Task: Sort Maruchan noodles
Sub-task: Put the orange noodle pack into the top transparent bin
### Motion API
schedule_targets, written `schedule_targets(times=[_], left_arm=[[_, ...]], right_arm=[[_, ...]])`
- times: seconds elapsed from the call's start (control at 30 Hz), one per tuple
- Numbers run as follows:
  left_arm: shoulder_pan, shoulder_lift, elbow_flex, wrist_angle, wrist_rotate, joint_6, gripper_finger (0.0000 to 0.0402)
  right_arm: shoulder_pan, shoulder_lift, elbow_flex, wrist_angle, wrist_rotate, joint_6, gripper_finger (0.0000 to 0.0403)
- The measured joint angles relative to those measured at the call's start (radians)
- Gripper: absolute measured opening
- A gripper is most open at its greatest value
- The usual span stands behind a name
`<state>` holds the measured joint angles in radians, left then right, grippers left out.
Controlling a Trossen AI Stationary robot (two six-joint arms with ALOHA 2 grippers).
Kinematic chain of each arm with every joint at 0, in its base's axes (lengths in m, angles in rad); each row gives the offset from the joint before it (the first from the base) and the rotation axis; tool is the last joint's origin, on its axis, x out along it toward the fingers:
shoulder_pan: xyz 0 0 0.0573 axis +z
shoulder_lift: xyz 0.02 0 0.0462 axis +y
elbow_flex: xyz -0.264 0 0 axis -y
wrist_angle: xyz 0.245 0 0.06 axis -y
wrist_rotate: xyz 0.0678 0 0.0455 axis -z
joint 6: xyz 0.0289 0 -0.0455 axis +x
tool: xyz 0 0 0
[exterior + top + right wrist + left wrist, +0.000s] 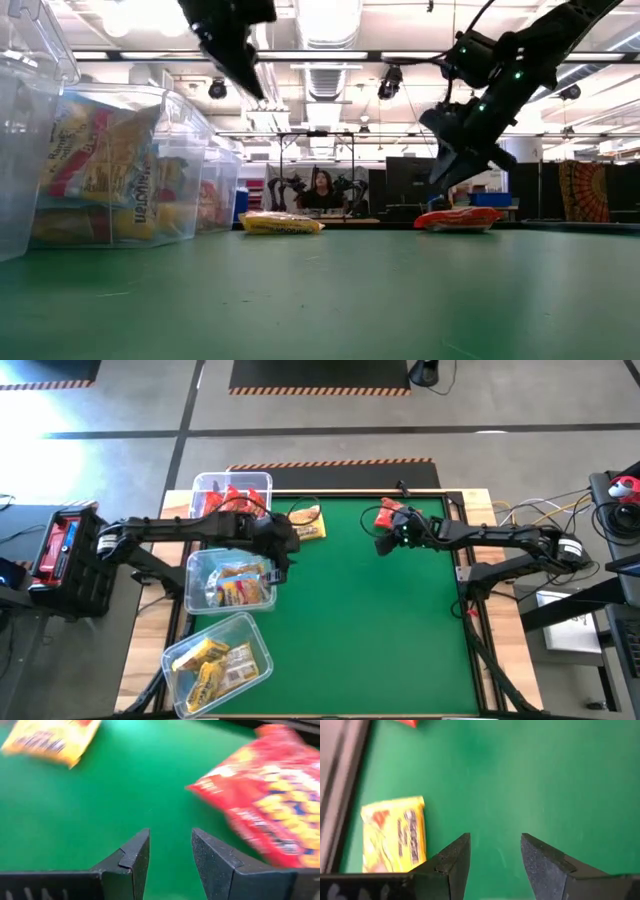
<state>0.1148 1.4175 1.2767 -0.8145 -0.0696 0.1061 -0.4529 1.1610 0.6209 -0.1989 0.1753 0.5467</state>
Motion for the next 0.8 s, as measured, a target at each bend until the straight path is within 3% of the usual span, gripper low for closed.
schedule_targets(times=[0.13,0.3,0.67,0.8], left_arm=[[0.014,-0.009,-0.001,0.121,0.007,-0.024,0.0157],[0.061,0.02,-0.002,0.274,0.036,-0.229,0.0157],[0.16,0.051,-0.002,0.633,0.034,-0.608,0.0157],[0.153,0.06,-0.003,0.793,0.031,-0.616,0.0157]], right_arm=[[-0.08,0.0,0.0,-0.018,0.036,0.103,0.0137],[-0.165,0.0,0.011,-0.066,0.037,0.106,0.0137],[-0.318,0.051,0.063,-0.173,0.036,-0.069,0.0136],[-0.339,0.103,0.064,-0.171,0.028,-0.123,0.0134]])
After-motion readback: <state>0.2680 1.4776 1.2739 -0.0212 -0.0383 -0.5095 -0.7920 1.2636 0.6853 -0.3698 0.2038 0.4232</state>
